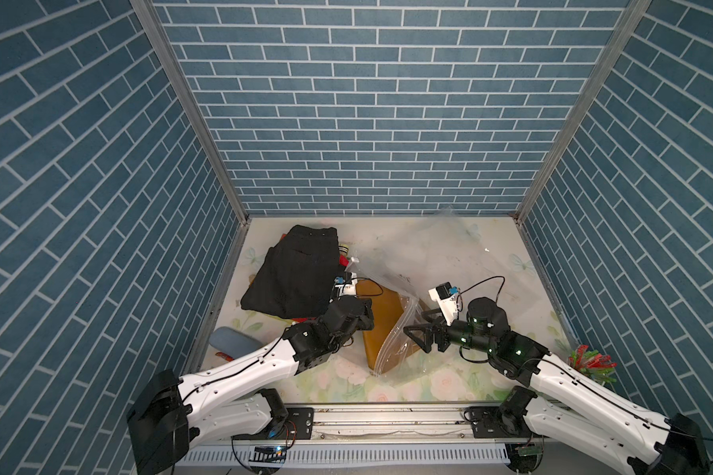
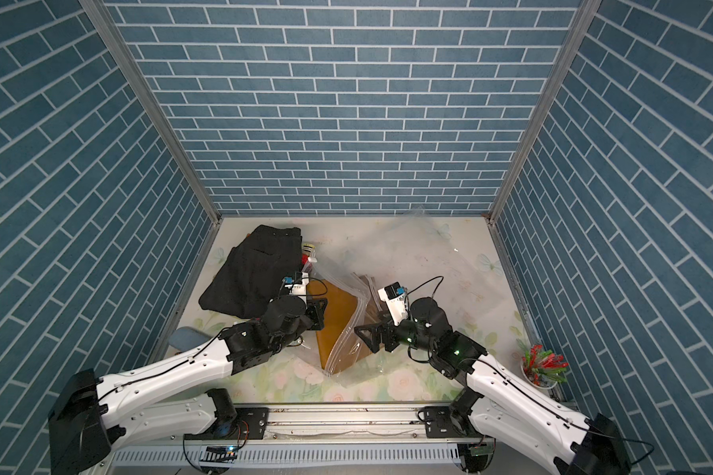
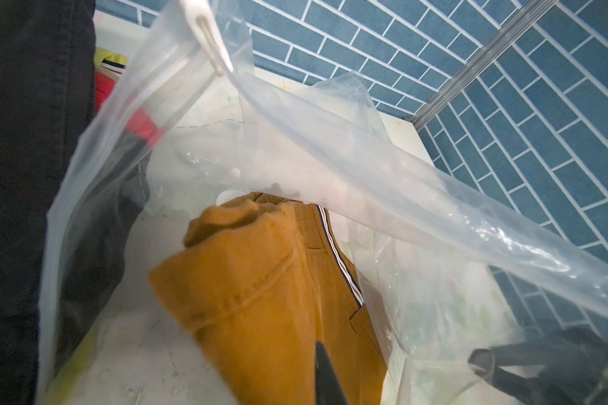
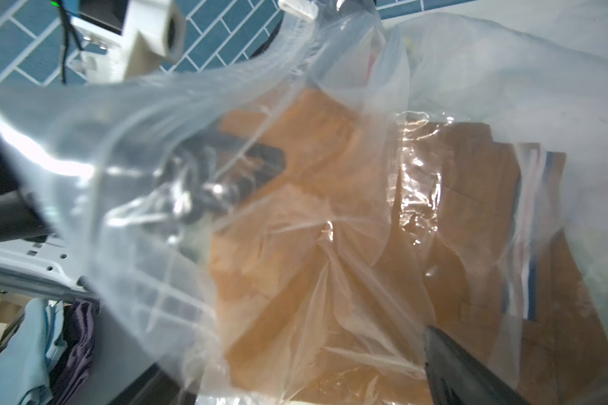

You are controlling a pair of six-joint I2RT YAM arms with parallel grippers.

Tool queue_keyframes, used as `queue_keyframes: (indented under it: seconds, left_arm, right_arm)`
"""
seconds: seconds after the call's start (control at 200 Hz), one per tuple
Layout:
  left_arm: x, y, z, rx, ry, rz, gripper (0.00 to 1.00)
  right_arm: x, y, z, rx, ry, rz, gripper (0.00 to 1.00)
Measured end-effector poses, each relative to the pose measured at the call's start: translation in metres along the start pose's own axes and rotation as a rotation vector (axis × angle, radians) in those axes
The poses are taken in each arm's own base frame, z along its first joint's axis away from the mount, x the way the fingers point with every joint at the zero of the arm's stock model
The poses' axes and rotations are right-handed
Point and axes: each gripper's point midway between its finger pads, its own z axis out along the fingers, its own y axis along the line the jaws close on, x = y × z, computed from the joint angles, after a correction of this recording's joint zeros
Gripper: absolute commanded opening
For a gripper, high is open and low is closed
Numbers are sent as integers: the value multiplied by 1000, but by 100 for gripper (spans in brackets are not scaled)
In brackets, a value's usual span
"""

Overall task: Take the trousers out of the vacuum bag
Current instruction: Take out the trousers from the vacuum bag.

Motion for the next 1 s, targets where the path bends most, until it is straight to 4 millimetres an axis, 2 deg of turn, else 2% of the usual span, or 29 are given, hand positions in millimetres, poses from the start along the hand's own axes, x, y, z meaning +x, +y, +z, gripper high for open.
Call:
queue_keyframes:
  seconds: [0.09,0.19,0.38,0.465,0.66,0.74,0.835,1.0]
  left_arm:
    - [0,4,-4,-10,-1,3,0]
    - [0,7,-10,-14,-3,3,0]
    - [-6,11,-19,-18,-18,0,0]
    - [-8,12,-23,-17,-23,-1,0]
    - [-5,16,-25,-20,-21,-3,0]
    - [-4,16,-25,-20,-19,-3,0]
    - [-5,16,-26,-18,-22,-5,0]
    - [-2,20,-28,-13,-27,-8,0]
  right_arm:
    - [-3,0,-6,12,-21,-2,95]
    - [-3,-13,-6,86,-24,10,93]
    - [15,-71,-6,407,58,121,92]
    - [30,-93,-12,526,91,176,91]
    - [66,-127,-32,719,127,292,91]
    - [86,-137,-38,767,154,343,93]
    - [112,-146,-46,819,196,399,100]
    - [139,-154,-58,878,235,475,99]
